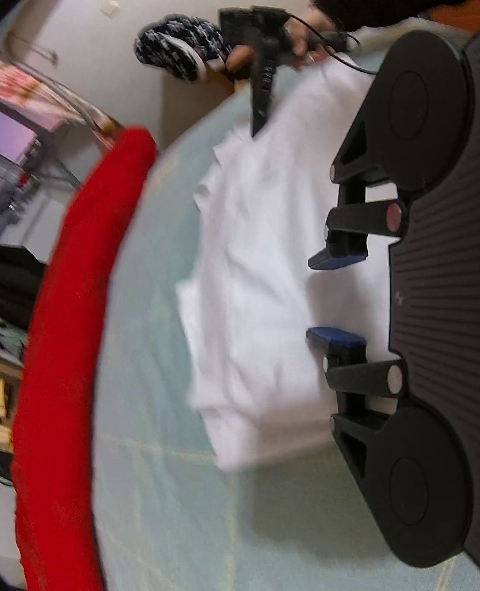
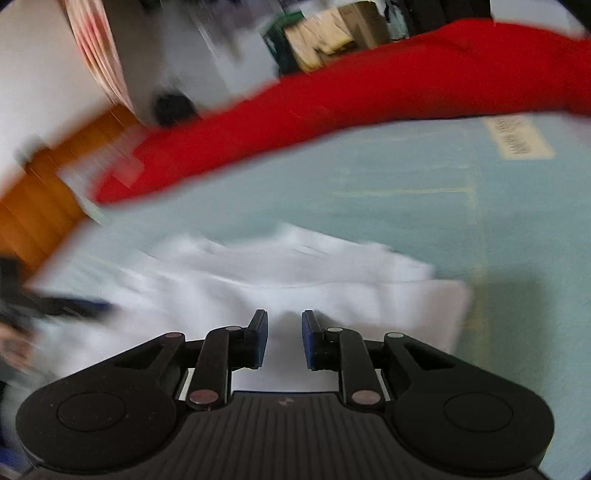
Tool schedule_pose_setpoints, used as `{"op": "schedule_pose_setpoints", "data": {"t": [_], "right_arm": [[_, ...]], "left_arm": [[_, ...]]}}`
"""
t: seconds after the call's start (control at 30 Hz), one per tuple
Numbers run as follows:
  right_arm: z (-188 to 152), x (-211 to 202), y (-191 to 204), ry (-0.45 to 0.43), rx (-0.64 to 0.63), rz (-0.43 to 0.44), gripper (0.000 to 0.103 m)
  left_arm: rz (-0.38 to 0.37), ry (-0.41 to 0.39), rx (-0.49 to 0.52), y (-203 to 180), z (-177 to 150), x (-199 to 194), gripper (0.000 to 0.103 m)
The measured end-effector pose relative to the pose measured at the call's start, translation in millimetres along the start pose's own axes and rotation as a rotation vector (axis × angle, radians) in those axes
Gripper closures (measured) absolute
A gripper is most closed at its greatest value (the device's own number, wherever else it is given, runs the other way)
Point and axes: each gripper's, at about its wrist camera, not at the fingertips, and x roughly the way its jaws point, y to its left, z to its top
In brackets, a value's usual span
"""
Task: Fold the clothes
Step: 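Open both grippers and lift them above the white shirt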
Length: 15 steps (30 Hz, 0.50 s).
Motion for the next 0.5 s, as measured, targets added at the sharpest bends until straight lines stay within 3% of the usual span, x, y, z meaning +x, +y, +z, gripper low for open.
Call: {"op": "schedule_pose_setpoints", "data": {"t": [0.03, 0.17, 0.2, 0.27, 0.47, 0.5], "right_arm": [[-3, 2, -7, 0.0, 0.009, -0.003, 0.103], [-1, -10, -5, -0.012, 0.001, -0.024, 0.103], [1, -14, 0, -0.012, -0.017, -0.04, 0.101], [5, -20, 12, -0.014, -0.06, -0.063, 0.086], [17, -2, 68, 0.0, -0.197, 0.001, 0.083], [19, 6, 73, 0.016, -0.207, 0.002, 0.083]], "left_arm": [[0.006, 0.008, 0.005, 1, 0, 4, 0.078], [0.045, 0.035, 0.033, 1, 4, 12, 0.08], [0.053, 0.03, 0.037, -2, 7, 8, 0.073], [0.032, 0.004, 0.063, -12, 17, 5, 0.064], [-0.03, -0.031, 0.053, -34, 45, 46, 0.063], [-0.012, -0.03, 0.053, -35, 45, 48, 0.063]]}}
